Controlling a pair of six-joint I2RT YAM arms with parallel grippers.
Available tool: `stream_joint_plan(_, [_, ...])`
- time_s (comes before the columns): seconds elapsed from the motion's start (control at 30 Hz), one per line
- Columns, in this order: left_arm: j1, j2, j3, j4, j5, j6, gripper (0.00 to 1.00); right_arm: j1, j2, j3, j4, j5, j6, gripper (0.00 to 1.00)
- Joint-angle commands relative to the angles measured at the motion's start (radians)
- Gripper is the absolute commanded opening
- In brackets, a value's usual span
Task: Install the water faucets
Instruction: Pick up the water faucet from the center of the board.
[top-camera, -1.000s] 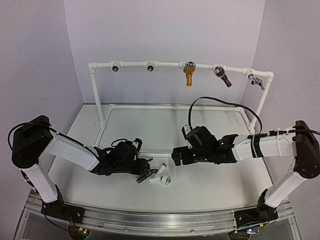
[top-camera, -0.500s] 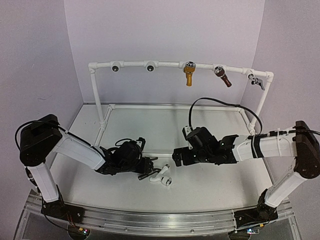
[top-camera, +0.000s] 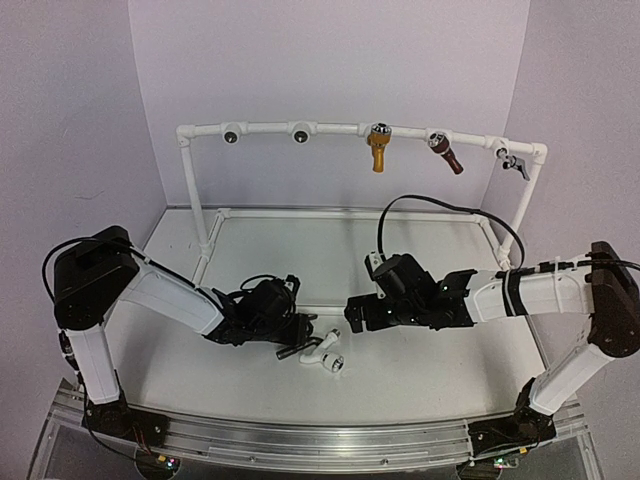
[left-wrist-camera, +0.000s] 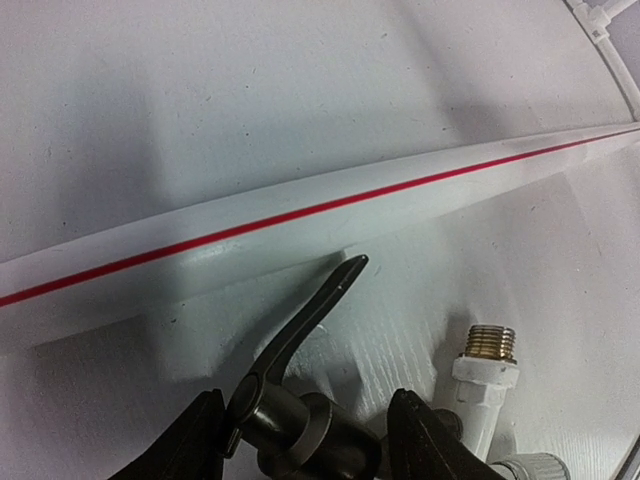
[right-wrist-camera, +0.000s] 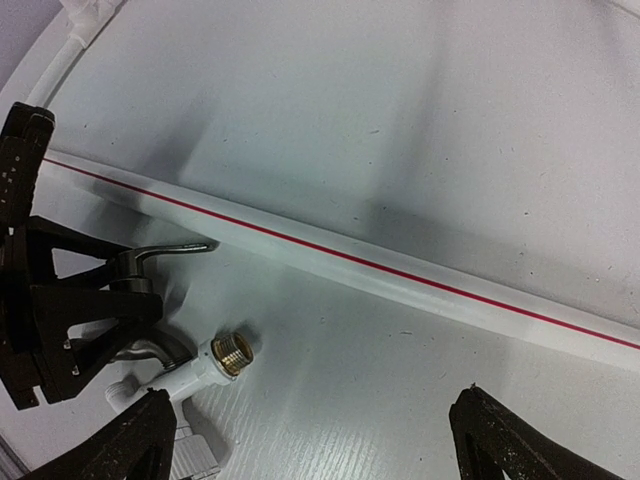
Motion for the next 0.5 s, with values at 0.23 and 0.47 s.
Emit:
stream_joint_plan(0.23, [0.007, -0.183, -0.018, -0.092, 0.011, -0.001, 0.57, 0.006, -0.016, 0.008, 0.016, 0.018, 0.007, 0.98])
stream_joint_plan(0.47, [-0.018, -0.239, -0.144, 0.090, -0.076, 0.081, 0.57, 0.007, -0.022, 0.002, 0.019, 0.021, 0.011, 0.98])
